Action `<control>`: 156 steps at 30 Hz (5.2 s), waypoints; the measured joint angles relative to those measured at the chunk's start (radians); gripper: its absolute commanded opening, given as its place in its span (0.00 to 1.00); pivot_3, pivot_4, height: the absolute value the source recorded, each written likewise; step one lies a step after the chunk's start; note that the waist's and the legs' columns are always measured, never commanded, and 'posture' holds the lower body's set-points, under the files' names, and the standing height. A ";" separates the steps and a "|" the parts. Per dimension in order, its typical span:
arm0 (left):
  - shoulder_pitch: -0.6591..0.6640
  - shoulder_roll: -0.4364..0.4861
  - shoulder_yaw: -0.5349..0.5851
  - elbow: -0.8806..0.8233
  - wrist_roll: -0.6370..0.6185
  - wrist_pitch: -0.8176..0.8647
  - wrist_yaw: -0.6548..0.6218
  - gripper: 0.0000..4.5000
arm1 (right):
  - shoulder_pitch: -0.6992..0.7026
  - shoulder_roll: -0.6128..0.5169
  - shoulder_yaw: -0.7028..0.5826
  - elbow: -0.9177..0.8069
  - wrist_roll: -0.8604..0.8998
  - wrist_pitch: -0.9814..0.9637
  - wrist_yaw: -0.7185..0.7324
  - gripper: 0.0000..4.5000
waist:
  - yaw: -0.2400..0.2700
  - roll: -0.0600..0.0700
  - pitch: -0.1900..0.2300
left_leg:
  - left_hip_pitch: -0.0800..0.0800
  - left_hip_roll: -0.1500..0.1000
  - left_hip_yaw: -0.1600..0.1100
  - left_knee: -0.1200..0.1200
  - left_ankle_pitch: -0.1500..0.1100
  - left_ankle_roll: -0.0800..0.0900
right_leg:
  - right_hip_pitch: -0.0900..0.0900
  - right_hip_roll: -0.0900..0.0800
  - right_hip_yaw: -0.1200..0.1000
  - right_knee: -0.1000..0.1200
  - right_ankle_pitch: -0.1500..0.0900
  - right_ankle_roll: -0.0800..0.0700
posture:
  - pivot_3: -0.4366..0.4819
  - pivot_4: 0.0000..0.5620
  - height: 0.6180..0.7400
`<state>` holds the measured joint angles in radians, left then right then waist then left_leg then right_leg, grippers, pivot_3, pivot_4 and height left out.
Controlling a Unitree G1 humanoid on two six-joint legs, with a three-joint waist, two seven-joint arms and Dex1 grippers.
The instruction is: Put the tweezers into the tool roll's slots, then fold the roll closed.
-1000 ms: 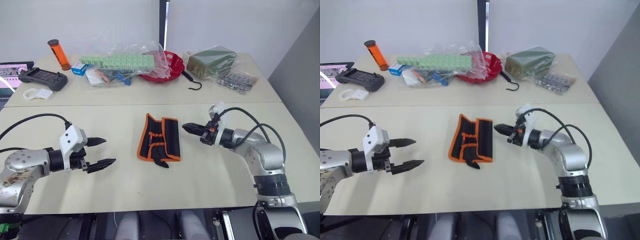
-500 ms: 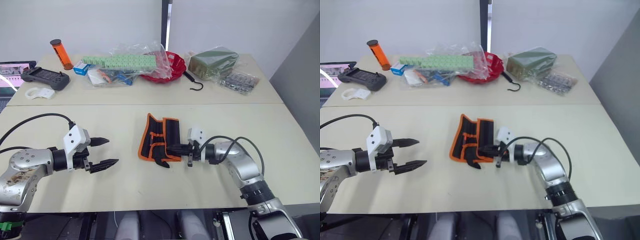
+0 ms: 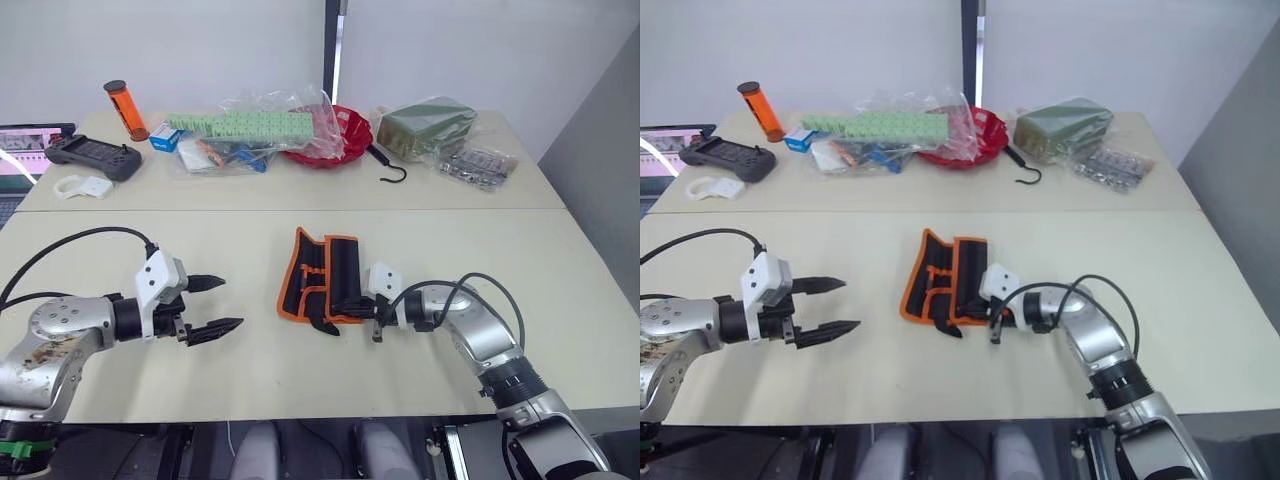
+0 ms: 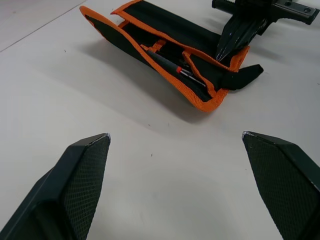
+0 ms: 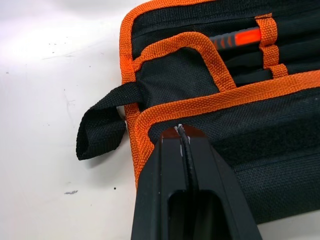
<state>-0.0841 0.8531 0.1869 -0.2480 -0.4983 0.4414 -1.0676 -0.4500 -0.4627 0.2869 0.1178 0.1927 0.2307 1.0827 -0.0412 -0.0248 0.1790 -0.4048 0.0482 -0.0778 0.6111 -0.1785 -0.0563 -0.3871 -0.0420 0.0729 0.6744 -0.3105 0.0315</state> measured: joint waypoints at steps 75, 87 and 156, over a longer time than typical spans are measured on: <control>-0.242 -0.349 -0.063 0.113 -0.208 0.451 0.456 0.00 | 0.017 0.001 -0.010 -0.143 -0.050 0.206 -0.085 0.00 | -0.004 -0.003 0.000 | -0.001 -0.001 -0.001 0.004 0.000 0.000 | -0.001 0.000 0.000 0.004 0.000 0.000 | 0.48 0.27 1.00; -0.351 -0.357 -0.181 0.105 -0.182 0.458 0.423 0.00 | 0.033 0.021 0.015 -0.159 -0.059 0.214 -0.139 0.00 | -0.001 -0.003 0.000 | -0.001 -0.002 -0.001 0.004 0.000 0.000 | 0.000 -0.001 0.000 0.004 0.000 0.000 | 0.48 0.27 1.00; -0.462 -0.471 -0.416 0.073 0.047 0.607 0.368 1.00 | 0.116 -0.090 -0.107 -0.298 0.102 0.305 -0.102 0.00 | -0.002 -0.004 -0.003 | 0.002 -0.002 -0.002 0.005 0.000 0.000 | 0.004 -0.001 0.000 0.004 -0.003 0.007 | 0.48 0.27 1.00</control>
<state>-0.5460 0.3821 -0.2289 -0.1748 -0.4515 1.0488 -0.6996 -0.3344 -0.5525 0.1794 -0.1802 0.2948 0.5352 0.9808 -0.0429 -0.0289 0.1760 -0.4025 0.0458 -0.0795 0.6160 -0.1782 -0.0562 -0.3834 -0.0427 0.0731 0.6784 -0.3137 0.0386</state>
